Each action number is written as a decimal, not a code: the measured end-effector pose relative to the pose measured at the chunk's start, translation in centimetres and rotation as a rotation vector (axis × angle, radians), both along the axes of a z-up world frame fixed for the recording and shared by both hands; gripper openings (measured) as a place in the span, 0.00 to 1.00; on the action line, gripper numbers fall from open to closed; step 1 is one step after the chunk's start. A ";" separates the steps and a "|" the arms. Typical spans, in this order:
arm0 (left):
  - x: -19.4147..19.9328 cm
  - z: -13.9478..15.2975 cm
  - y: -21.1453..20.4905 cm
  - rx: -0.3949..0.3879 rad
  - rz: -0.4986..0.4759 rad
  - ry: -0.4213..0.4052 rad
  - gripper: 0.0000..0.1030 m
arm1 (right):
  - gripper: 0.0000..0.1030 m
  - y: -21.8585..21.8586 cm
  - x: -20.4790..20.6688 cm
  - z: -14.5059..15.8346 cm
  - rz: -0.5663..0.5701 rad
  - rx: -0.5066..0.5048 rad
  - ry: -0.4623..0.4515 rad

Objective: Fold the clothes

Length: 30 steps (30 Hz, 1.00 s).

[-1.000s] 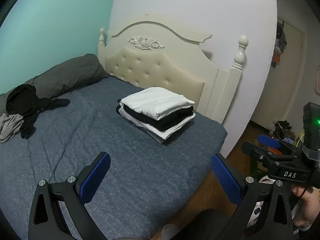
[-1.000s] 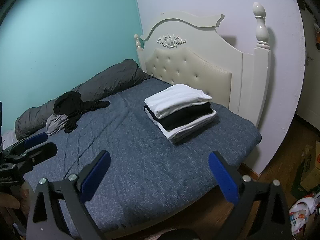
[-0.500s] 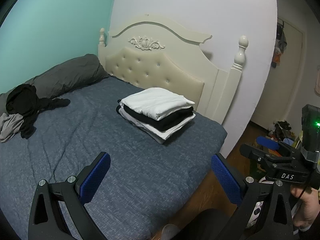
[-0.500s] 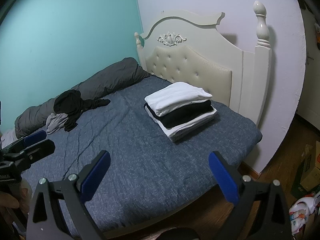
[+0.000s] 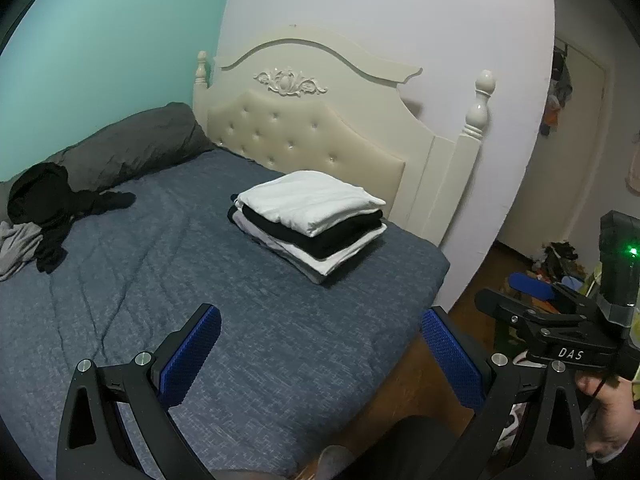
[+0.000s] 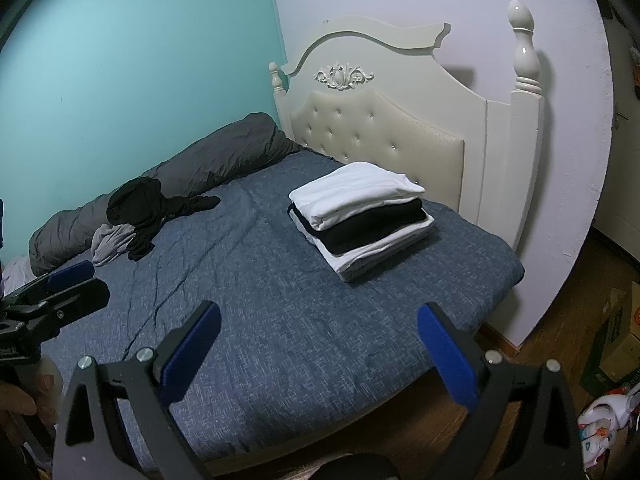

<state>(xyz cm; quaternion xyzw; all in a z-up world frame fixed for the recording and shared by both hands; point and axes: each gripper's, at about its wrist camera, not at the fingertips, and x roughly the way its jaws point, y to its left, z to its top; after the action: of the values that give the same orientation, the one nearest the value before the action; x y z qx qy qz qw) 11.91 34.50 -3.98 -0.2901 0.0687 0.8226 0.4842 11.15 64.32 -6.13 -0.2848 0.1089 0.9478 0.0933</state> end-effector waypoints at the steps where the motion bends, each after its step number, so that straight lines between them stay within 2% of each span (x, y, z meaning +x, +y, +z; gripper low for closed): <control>1: 0.0 0.0 0.0 0.001 -0.001 -0.001 1.00 | 0.96 0.0 0.0 0.0 0.000 0.000 0.000; 30: -0.1 -0.2 -0.3 0.001 0.006 0.000 1.00 | 0.97 0.0 0.0 -0.2 -0.006 -0.004 -0.004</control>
<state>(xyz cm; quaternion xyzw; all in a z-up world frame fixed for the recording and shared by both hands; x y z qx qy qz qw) 11.84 34.21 -4.20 -0.2903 0.0674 0.8241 0.4816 11.11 64.28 -6.37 -0.2865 0.1112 0.9468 0.0956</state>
